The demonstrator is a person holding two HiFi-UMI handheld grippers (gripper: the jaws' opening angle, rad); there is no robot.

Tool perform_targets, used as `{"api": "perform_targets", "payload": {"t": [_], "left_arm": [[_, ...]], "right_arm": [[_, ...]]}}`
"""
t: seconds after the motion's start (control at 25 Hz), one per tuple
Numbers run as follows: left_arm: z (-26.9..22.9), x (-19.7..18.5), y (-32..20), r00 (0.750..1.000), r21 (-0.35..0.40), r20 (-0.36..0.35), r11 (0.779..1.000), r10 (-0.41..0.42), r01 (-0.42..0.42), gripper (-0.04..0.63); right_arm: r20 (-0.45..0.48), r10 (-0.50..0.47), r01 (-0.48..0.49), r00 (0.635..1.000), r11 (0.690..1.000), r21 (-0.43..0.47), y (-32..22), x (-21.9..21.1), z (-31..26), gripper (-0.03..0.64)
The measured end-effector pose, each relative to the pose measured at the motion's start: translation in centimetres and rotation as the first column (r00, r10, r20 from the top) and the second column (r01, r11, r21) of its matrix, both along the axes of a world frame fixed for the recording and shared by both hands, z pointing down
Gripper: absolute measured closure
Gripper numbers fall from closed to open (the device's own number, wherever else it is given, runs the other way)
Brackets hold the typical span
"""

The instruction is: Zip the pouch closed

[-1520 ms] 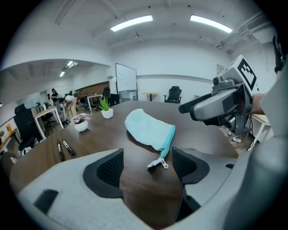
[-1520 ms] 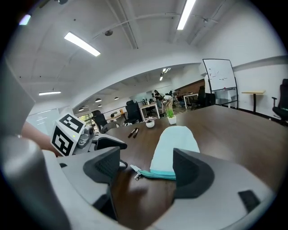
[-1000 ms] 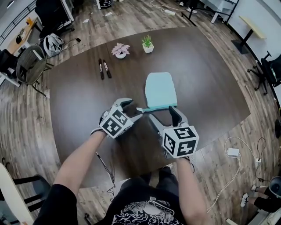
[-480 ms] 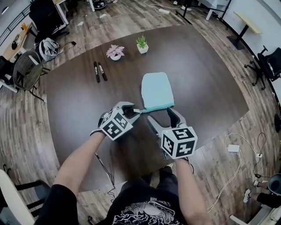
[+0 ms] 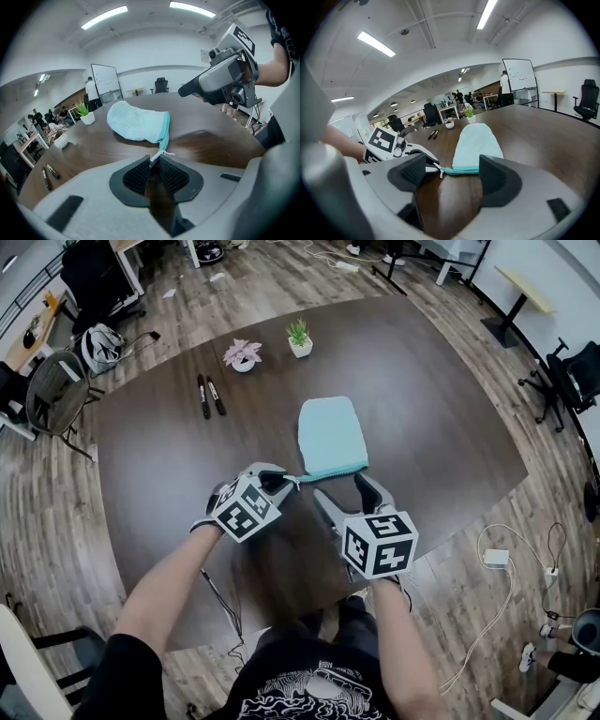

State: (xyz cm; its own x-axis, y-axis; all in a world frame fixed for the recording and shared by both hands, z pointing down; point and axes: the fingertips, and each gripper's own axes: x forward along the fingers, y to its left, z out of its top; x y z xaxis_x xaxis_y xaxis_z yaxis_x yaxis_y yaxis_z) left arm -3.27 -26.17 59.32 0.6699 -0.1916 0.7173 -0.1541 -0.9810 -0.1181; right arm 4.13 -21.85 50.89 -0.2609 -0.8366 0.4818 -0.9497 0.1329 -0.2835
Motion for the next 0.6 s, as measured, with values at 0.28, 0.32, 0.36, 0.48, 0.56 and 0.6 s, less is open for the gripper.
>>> {"api": "perform_targets", "payload": {"t": [0.28,0.32,0.36,0.48,0.56,0.6], "left_arm": [[-0.3,0.4,0.6,1.0,-0.027,-0.017,1.0,-0.001,0.001,0.551],[-0.4,0.5,0.6,1.0,-0.037,-0.025,0.999,-0.005,0.004,0.559],[-0.5,0.6,0.7,0.999,-0.05,-0.037,0.999,-0.011,0.009,0.565],[-0.9,0.8,0.9,0.997,-0.103,-0.064,0.994,-0.043,0.036,0.569],[-1.3,1.0,1.0,0.995,-0.131,-0.081,0.99,-0.062,0.051,0.572],[-1.5,1.1,1.1,0.994,-0.142,-0.088,0.988,-0.069,0.056,0.572]], "right_arm": [[0.004,0.005,-0.004,1.0,1.0,-0.01,0.2,0.3,0.3,0.272],[0.005,0.004,-0.004,1.0,1.0,-0.011,0.3,0.3,0.3,0.273],[0.005,0.004,-0.004,1.0,1.0,-0.011,0.3,0.4,0.3,0.273],[0.003,0.002,-0.002,1.0,1.0,-0.012,0.4,0.6,0.3,0.275],[0.002,0.001,0.0,1.0,1.0,-0.01,0.5,0.8,0.2,0.275],[0.001,0.0,0.0,1.0,1.0,-0.009,0.5,0.8,0.1,0.275]]}}
